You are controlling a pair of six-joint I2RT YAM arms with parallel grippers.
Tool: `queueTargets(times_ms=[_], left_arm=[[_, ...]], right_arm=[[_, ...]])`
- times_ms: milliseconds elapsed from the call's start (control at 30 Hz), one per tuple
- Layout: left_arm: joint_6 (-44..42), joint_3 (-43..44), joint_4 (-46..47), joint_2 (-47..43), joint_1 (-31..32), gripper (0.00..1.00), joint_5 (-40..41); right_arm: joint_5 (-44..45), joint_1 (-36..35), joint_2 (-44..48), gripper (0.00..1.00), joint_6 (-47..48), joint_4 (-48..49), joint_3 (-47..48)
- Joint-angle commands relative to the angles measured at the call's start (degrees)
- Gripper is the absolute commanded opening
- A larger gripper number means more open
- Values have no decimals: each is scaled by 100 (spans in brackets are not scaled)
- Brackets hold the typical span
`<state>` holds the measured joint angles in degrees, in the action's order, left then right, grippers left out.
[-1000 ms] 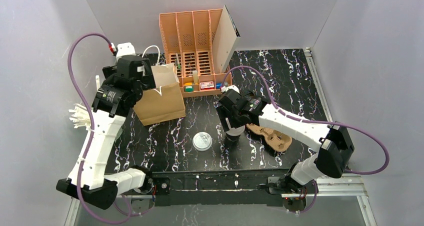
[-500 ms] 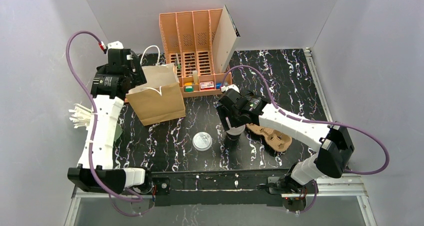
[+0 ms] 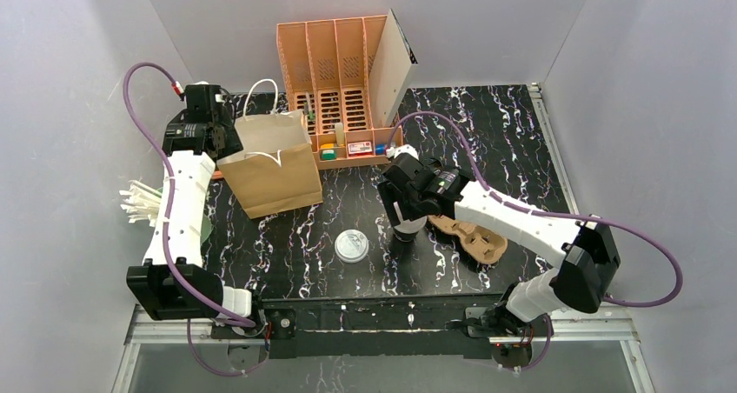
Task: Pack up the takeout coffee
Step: Pick up the coffee cup from the center of the board.
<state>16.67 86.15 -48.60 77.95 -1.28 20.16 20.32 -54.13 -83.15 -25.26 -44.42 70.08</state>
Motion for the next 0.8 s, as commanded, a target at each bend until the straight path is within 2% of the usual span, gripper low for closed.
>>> queueTargets(times_ms=[0, 33, 133, 267, 467, 767], left_arm=[[-22, -152, 70, -13, -80, 38, -441], [-25, -163, 70, -27, -77, 29, -526], [-49, -171, 70, -96, -76, 12, -1173], [130, -128, 17, -220, -76, 1, -2086], [335, -45, -226, -454, -70, 0, -3217], [449, -459, -449, -1049, -9, 0, -4007]], right_arm=[[136, 11, 212, 76, 53, 163, 198], [128, 20, 220, 76, 62, 162, 206], [111, 62, 249, 76, 82, 113, 230], [109, 159, 346, 77, 104, 84, 223], [86, 313, 458, 76, 184, 45, 252], [230, 465, 517, 76, 306, -195, 616]])
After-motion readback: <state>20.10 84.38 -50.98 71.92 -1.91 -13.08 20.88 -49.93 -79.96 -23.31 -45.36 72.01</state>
